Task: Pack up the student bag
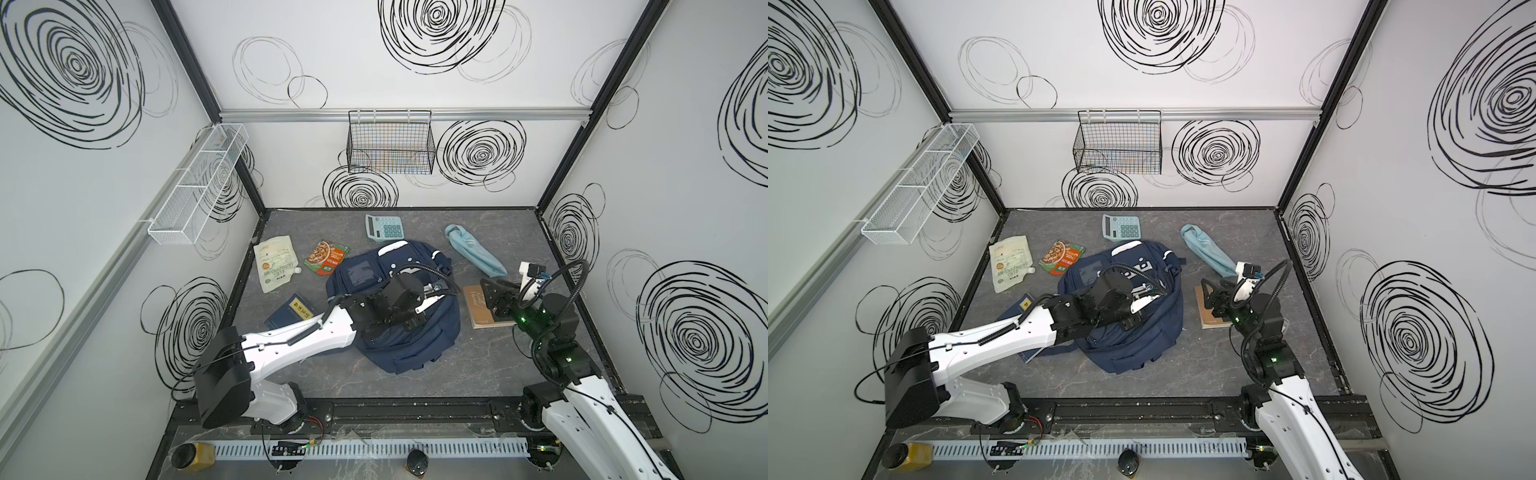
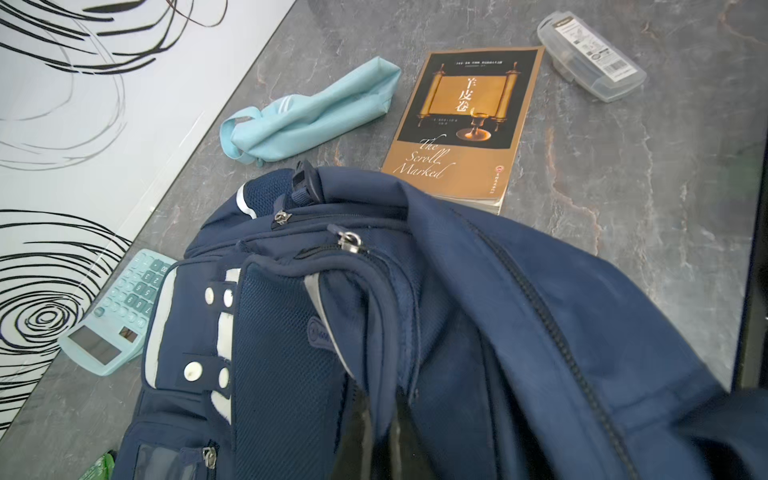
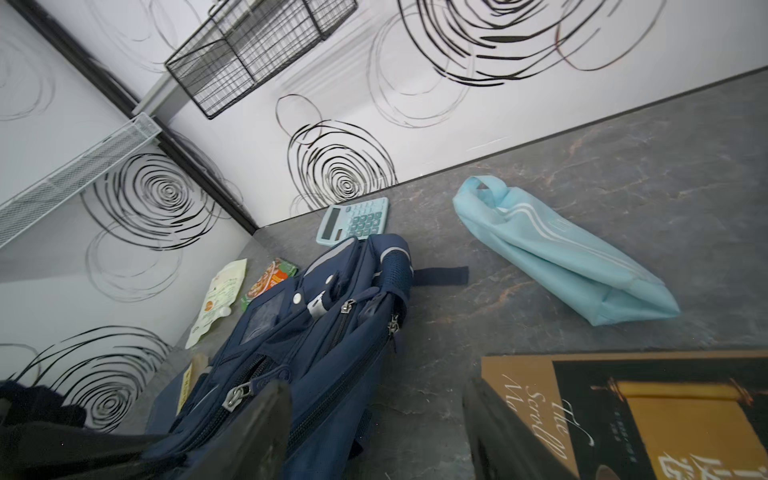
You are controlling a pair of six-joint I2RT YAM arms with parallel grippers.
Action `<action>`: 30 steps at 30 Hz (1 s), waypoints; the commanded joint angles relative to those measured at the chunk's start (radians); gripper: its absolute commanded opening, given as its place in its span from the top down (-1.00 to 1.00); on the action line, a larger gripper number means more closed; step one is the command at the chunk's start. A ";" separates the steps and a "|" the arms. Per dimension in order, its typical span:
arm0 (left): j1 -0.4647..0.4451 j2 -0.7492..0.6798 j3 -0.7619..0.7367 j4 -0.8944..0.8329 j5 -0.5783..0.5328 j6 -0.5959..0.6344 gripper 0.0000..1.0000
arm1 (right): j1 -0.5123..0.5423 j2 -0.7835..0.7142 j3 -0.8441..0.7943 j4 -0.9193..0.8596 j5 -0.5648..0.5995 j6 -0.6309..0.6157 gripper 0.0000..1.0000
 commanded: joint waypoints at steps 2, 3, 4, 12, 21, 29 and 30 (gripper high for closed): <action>0.018 -0.104 -0.047 0.199 0.034 0.061 1.00 | 0.006 0.043 -0.007 0.149 -0.210 -0.088 -0.27; 0.019 -0.120 -0.063 0.205 0.036 0.071 1.00 | 0.006 0.051 -0.014 0.167 -0.227 -0.099 -0.24; 0.020 -0.135 -0.082 0.215 0.036 0.085 1.00 | 0.005 0.061 -0.019 0.183 -0.239 -0.108 -0.20; 0.025 -0.281 -0.224 0.333 0.086 0.168 1.00 | 0.007 0.148 -0.108 0.437 -0.341 -0.006 -0.22; 0.064 -0.342 -0.277 0.392 0.118 0.200 1.00 | 0.011 0.399 -0.157 0.659 -0.371 0.044 -0.04; 0.087 -0.359 -0.297 0.422 0.182 0.205 1.00 | 0.037 0.736 -0.050 0.669 -0.483 -0.096 -0.08; 0.087 -0.359 -0.297 0.418 0.186 0.208 1.00 | 0.038 0.773 -0.038 0.689 -0.500 -0.108 -0.11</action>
